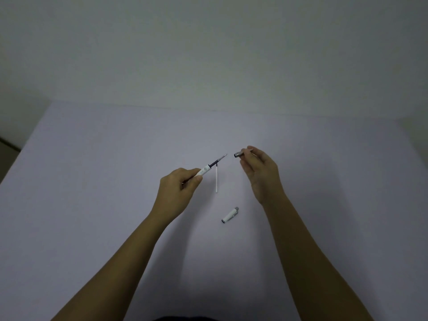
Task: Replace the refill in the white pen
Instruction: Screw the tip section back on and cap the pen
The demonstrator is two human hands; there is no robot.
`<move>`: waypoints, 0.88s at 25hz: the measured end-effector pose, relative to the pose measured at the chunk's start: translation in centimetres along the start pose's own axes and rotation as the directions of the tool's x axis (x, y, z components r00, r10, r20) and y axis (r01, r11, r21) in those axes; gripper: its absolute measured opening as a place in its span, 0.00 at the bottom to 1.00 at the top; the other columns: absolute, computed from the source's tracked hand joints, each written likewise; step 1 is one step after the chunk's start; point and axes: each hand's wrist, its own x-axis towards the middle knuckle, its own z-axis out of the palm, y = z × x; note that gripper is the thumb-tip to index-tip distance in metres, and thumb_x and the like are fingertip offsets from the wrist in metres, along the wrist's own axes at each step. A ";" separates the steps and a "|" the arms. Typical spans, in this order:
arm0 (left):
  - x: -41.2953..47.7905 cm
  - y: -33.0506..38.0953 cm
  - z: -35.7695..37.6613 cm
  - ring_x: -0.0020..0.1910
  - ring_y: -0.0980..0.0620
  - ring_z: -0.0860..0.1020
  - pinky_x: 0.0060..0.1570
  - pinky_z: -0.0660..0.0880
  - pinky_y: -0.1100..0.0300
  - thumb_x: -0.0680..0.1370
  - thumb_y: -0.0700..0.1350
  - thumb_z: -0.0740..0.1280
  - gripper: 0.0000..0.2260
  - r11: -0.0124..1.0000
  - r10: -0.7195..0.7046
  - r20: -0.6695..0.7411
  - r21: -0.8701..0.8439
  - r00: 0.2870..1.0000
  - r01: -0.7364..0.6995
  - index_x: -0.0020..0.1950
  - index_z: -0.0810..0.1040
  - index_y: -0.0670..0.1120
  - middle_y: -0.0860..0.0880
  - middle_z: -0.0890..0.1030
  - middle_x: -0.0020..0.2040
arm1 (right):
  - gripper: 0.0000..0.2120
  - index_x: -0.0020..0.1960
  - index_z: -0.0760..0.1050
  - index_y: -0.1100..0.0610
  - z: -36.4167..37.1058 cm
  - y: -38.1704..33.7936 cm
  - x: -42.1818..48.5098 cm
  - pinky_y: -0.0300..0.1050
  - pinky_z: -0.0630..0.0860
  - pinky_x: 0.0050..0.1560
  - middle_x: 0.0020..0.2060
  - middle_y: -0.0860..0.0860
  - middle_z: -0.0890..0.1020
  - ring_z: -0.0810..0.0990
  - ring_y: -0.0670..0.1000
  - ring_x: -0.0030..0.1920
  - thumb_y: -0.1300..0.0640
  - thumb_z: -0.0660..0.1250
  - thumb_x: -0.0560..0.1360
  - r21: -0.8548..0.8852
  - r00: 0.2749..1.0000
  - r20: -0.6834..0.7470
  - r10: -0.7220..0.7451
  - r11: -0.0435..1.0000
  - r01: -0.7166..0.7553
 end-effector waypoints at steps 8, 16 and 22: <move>0.2 1.5 0.5 0.35 0.50 0.74 0.34 0.66 0.62 0.76 0.45 0.65 0.05 0.994 0.087 0.024 0.059 0.996 -0.089 0.46 0.81 0.51 0.42 0.78 0.35 | 0.05 0.49 0.76 0.57 0.5 -2.4 -1.6 0.31 0.78 0.43 0.45 0.53 0.81 0.84 0.42 0.42 0.64 0.66 0.75 -0.006 0.999 0.034 -0.035 0.999 0.035; -0.4 3.2 -0.1 0.34 0.52 0.72 0.33 0.65 0.64 0.76 0.44 0.65 0.05 0.979 0.173 0.028 0.104 0.984 -0.175 0.47 0.81 0.49 0.43 0.76 0.33 | 0.04 0.47 0.77 0.55 0.7 -3.5 -3.8 0.33 0.78 0.44 0.43 0.51 0.83 0.83 0.43 0.43 0.63 0.67 0.74 -0.051 0.989 0.107 -0.098 0.993 0.104; -0.5 4.1 -1.1 0.33 0.57 0.71 0.33 0.63 0.69 0.77 0.45 0.64 0.08 0.964 0.220 0.074 0.139 0.973 -0.228 0.53 0.81 0.50 0.51 0.75 0.33 | 0.08 0.49 0.77 0.48 0.1 -3.2 -5.1 0.41 0.78 0.53 0.41 0.46 0.83 0.83 0.45 0.46 0.59 0.68 0.74 -0.289 0.956 0.236 -0.175 0.926 0.242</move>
